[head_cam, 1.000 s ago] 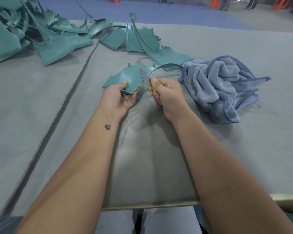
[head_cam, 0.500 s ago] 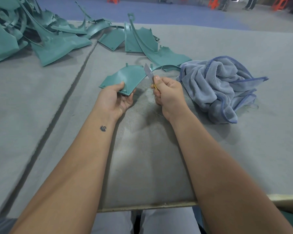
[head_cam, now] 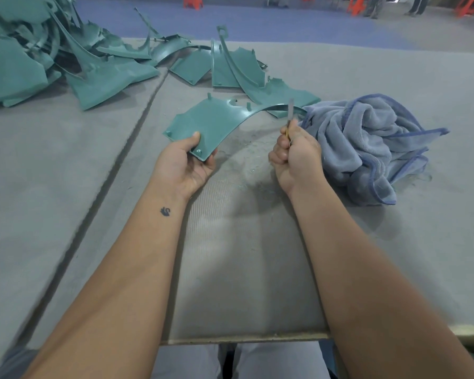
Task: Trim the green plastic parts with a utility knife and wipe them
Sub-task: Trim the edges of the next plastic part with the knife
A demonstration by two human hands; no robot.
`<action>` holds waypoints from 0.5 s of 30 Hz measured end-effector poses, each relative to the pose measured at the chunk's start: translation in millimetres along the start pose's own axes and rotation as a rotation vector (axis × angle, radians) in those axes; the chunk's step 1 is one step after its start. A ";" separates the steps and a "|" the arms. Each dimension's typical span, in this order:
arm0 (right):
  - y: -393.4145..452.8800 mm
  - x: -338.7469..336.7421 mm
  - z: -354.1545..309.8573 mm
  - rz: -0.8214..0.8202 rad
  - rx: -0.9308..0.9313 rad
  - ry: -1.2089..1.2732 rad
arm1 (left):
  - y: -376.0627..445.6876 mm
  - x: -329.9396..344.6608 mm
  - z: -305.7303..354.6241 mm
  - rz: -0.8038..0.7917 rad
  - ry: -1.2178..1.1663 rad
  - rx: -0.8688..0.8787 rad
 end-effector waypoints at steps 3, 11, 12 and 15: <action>0.2 -1.4 0.2 0.004 0.021 0.025 | 1.7 0.2 1.1 -0.028 -0.005 0.009; 0.5 2.6 -1.8 0.011 0.047 0.024 | -0.2 -5.4 17.7 -0.087 0.193 0.059; 0.1 2.6 -1.8 0.013 0.048 0.023 | -0.8 -6.7 19.4 -0.087 0.205 0.059; -1.1 3.2 -1.4 0.015 0.049 -0.001 | -3.4 -7.5 21.8 -0.108 0.233 0.061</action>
Point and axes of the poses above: each hand's wrist, its own y-axis towards the middle knuckle, its own x-axis out of the palm, z = x × y, the point moved 5 cm from there along y, towards the middle knuckle, and after that the axes turned 4 degrees about -x, right-handed, at the moved point
